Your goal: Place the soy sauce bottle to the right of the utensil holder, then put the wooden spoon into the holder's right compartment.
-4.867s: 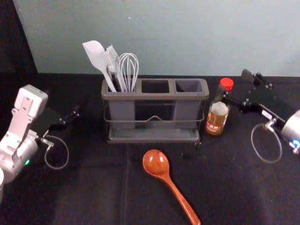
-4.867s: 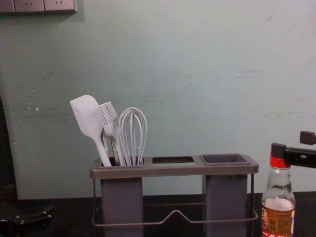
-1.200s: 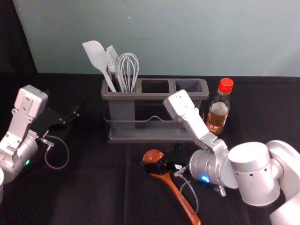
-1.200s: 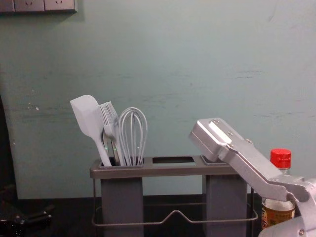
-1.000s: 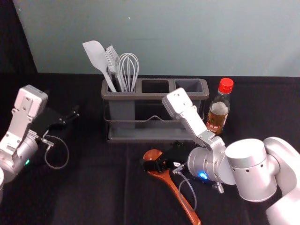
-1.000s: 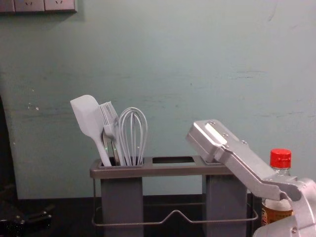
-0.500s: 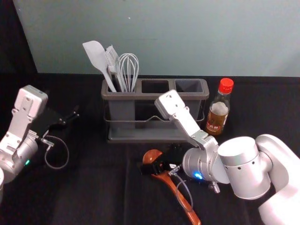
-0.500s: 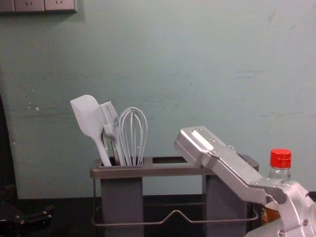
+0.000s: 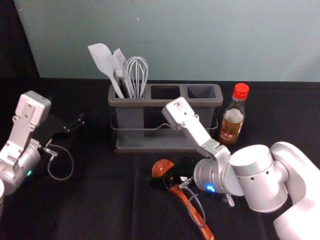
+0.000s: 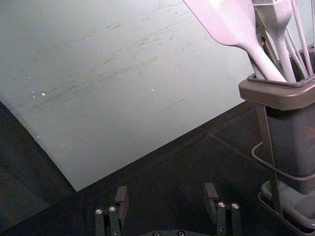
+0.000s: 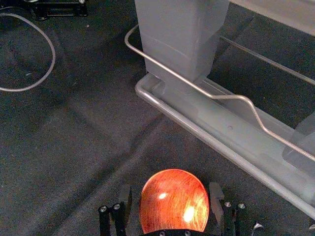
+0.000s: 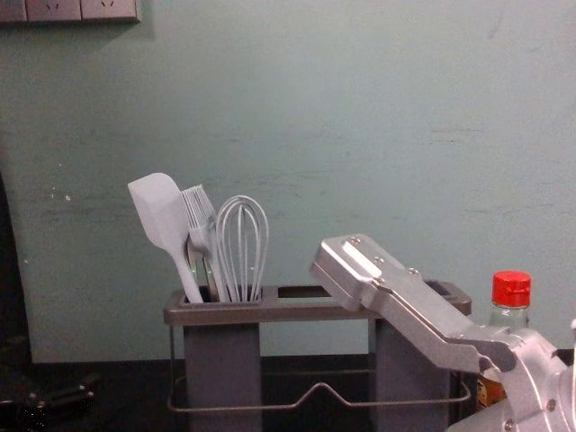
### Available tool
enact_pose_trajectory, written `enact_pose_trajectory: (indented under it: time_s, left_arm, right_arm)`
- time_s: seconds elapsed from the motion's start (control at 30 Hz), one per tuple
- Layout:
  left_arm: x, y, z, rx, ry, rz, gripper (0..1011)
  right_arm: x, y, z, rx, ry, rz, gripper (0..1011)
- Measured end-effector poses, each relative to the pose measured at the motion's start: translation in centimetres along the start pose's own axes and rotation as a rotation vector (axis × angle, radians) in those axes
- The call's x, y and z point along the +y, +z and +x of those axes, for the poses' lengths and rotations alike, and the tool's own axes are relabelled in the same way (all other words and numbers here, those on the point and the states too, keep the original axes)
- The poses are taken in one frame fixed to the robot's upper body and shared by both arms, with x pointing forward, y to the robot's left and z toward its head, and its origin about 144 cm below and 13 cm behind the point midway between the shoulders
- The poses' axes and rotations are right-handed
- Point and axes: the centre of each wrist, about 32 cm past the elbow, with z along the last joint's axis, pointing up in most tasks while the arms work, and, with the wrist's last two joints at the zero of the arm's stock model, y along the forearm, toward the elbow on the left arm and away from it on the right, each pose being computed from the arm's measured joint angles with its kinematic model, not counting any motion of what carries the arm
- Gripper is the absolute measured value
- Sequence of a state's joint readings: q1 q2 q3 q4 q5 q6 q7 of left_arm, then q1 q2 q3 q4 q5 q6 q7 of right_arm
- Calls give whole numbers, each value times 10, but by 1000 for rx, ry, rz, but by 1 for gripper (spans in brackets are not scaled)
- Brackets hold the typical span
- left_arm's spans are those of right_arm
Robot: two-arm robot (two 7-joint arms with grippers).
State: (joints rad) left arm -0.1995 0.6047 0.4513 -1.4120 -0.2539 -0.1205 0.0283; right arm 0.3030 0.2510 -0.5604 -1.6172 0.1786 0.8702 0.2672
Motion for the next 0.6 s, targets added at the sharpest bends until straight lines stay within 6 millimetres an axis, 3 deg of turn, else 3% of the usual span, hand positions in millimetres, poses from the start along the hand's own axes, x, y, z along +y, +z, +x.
enact_pose_trajectory:
  time_s: [0.6]
  left_arm:
    - [0, 0, 0, 0, 0, 0, 1005]
  right_arm:
    - [-2, -3, 0, 2, 10, -15, 1003]
